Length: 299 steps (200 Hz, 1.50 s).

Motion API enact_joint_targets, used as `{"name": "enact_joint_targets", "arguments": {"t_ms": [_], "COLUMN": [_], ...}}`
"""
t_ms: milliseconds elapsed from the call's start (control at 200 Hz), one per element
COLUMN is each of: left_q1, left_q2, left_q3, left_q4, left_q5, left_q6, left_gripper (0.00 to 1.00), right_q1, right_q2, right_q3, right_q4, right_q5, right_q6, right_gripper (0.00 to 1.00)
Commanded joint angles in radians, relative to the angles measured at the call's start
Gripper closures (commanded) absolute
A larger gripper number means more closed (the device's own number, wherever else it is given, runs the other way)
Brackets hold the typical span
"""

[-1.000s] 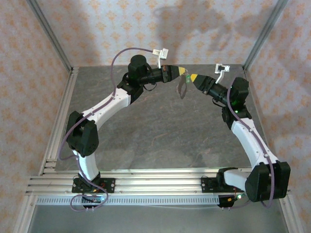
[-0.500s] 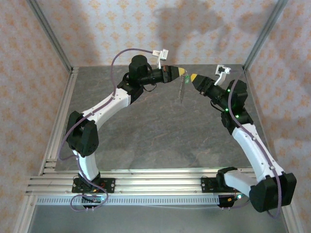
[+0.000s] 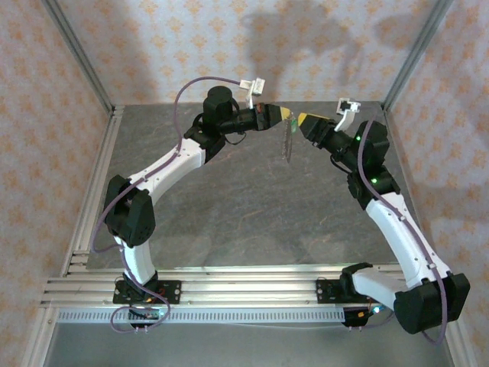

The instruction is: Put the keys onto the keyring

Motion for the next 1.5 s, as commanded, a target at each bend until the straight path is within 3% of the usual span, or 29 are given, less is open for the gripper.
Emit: {"name": "enact_joint_targets", "arguments": {"t_ms": [0, 661, 926, 1101, 1226, 1386, 1491], "left_q1": [-0.007, -0.017, -0.019, -0.020, -0.020, -0.019, -0.018], "left_q2": [-0.038, -0.019, -0.015, -0.015, -0.017, -0.021, -0.018], "left_q3": [0.047, 0.079, 0.084, 0.089, 0.087, 0.088, 0.090], "left_q4": [0.017, -0.005, -0.005, -0.007, -0.009, -0.006, 0.002], "left_q5": [-0.011, -0.005, -0.007, -0.003, 0.001, 0.016, 0.031], "left_q6": [0.020, 0.027, 0.025, 0.027, 0.031, 0.031, 0.025], "left_gripper": [1.00, 1.00, 1.00, 1.00, 1.00, 1.00, 1.00], "right_q1": [0.006, 0.036, 0.036, 0.037, -0.005, -0.157, -0.194], "right_q2": [0.008, 0.037, 0.047, 0.038, -0.015, -0.023, 0.027], "right_q3": [0.044, 0.069, 0.074, 0.075, 0.020, -0.053, -0.053], "right_q4": [-0.022, -0.074, -0.069, -0.134, -0.111, 0.092, 0.194], "right_q5": [0.006, -0.016, -0.065, -0.145, -0.101, -0.201, -0.289], "right_q6": [-0.045, -0.112, -0.110, -0.161, -0.141, 0.055, 0.142], "right_gripper": [0.62, 0.65, 0.85, 0.89, 0.82, 0.68, 0.60]}}
